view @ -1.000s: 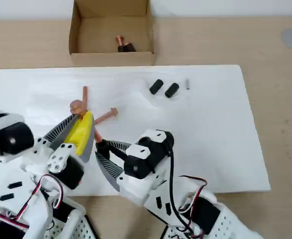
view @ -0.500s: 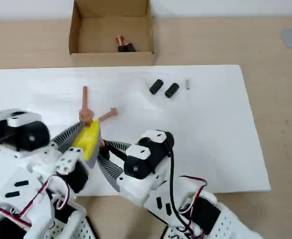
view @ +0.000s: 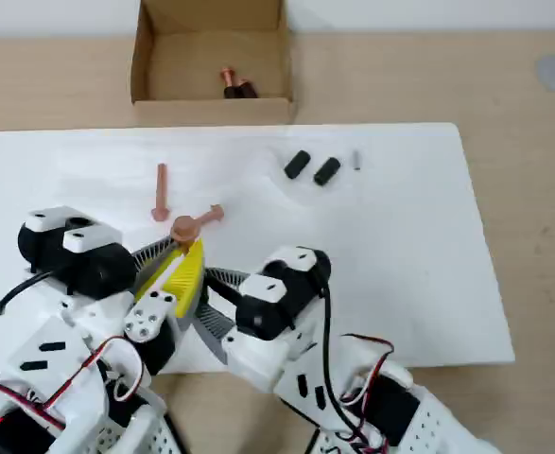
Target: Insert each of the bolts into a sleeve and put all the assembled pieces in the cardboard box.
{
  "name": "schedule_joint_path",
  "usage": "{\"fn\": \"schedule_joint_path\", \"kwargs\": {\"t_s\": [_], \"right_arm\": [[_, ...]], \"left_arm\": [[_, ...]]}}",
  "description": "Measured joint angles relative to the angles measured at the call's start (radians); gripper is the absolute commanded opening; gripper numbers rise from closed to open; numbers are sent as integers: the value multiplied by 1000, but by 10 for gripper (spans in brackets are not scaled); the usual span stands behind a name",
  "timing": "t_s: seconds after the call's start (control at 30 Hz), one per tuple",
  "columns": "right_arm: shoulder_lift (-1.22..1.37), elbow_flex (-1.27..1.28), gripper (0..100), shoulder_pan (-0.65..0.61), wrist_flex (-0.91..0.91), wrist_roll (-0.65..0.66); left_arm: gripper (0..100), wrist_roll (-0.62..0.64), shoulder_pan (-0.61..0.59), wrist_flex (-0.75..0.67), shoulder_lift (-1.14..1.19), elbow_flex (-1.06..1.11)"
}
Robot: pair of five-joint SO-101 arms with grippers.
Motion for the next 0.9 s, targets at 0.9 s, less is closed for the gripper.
{"fn": "schedule_joint_path", "kwargs": {"t_s": [0.9], "right_arm": [[32, 2, 9, 0, 0, 29]], "left_arm": [[169, -32, -94, 140, 0, -63]]}}
